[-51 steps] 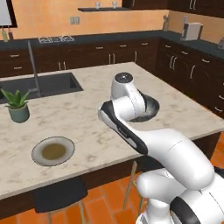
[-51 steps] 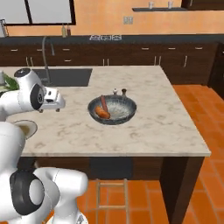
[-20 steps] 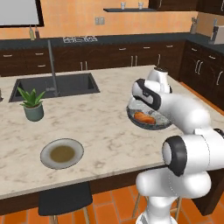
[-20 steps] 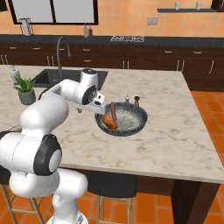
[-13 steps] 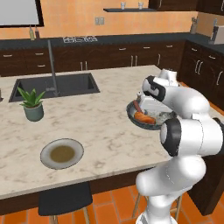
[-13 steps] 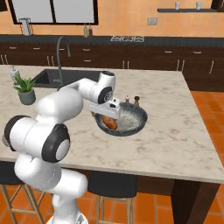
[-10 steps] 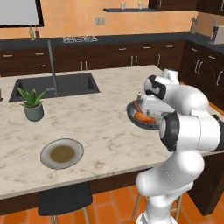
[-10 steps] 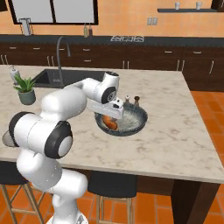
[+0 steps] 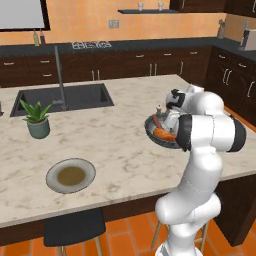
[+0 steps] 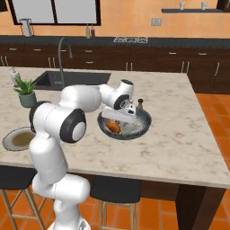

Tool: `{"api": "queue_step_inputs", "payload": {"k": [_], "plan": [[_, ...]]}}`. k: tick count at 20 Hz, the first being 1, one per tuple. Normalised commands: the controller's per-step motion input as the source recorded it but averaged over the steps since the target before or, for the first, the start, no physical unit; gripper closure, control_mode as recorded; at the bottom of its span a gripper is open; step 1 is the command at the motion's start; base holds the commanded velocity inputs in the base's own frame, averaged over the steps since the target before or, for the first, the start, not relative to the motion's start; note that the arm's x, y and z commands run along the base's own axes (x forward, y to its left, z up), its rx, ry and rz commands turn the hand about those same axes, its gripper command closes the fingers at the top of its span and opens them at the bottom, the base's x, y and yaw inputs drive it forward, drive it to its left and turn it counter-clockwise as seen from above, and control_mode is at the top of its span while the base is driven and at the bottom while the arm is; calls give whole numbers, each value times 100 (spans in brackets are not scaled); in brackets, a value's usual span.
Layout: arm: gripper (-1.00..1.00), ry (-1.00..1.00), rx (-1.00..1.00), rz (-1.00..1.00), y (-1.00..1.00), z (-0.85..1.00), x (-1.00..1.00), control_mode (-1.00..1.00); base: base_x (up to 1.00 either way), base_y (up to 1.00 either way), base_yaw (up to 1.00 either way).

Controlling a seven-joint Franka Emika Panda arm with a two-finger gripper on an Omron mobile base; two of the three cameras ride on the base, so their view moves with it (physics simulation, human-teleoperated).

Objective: Place one bun and one sausage from the bowl on each plate.

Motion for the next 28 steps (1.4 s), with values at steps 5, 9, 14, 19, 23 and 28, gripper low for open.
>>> {"api": "queue_step_inputs", "payload": {"k": [5,9,14,19,23,28], "plan": [[-100,6,0,4,3,-26,43,-100,0,0,0],[-100,15,0,0,2,-28,46,-100,0,0,0],[-100,14,0,1,0,-38,4,-100,0,0,0],[-100,1,2,0,0,-22,0,-100,0,0,0],[-100,-1,18,-1,13,0,-34,-100,0,0,0],[-100,0,5,-3,9,5,-3,-100,0,0,0]]}}
